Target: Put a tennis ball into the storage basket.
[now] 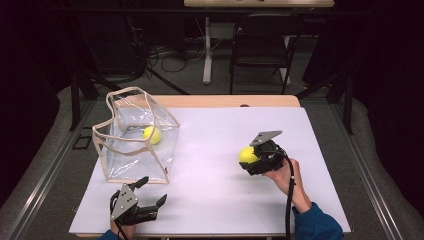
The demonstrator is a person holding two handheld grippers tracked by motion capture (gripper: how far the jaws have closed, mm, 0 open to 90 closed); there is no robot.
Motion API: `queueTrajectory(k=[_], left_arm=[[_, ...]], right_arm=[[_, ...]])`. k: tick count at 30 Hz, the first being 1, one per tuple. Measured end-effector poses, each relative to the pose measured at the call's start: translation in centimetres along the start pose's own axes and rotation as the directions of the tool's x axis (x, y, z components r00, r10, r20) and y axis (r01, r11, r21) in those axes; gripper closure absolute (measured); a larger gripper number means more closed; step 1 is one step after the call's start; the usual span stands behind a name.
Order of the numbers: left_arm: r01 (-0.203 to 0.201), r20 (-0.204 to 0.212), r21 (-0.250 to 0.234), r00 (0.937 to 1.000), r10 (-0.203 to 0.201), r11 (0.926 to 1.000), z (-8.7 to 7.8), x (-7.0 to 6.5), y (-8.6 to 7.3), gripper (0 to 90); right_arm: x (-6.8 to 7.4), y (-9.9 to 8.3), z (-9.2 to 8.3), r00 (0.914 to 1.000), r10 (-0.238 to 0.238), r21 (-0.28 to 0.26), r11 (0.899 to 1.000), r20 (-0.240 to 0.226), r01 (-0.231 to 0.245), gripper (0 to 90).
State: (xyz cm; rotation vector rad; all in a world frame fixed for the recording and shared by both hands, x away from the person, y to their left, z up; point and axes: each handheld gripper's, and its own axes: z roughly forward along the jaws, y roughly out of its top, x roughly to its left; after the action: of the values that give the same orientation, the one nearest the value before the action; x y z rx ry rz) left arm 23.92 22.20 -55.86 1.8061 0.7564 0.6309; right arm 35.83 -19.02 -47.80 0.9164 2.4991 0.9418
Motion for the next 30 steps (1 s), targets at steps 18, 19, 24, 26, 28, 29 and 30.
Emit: queueTrajectory(k=[18,19,24,26,28,29,30], left_arm=[[0.0,0.001,-0.001,1.0,0.0,1.0,-0.1,0.0,0.0,16.1],[-0.005,0.002,0.0,1.0,0.005,1.0,-0.1,0.0,0.0,16.1],[-0.001,0.001,0.0,1.0,0.001,1.0,0.0,0.0,0.0,16.1],[-0.003,0.0,0.002,1.0,0.003,1.0,0.0,0.0,0.0,16.1],[-0.002,0.0,0.0,1.0,0.002,1.0,0.0,0.1,0.0,16.1],[-0.002,0.001,0.0,1.0,0.002,1.0,0.0,0.0,0.0,16.1],[-0.002,0.001,-0.001,1.0,0.002,1.0,0.0,0.0,0.0,16.1]], right_arm=[[1.3,0.5,1.1,0.999,-0.032,0.018,0.999,-0.032,0.032,26.2],[1.4,0.5,1.1,0.9989,-0.033,0.018,0.999,-0.035,0.034,26.2],[1.7,0.6,1.3,0.9984,-0.04,0.018,0.999,-0.041,0.04,26.2],[1.7,0.7,1.4,0.998,-0.041,0.018,0.999,-0.048,0.042,26.2],[1.8,0.7,1.4,0.9979,-0.041,0.018,0.999,-0.05,0.042,26.2],[1.8,0.7,1.5,0.9979,-0.042,0.022,0.999,-0.05,0.043,26.2],[1.9,0.7,1.5,0.9977,-0.043,0.022,0.999,-0.052,0.044,26.2]])
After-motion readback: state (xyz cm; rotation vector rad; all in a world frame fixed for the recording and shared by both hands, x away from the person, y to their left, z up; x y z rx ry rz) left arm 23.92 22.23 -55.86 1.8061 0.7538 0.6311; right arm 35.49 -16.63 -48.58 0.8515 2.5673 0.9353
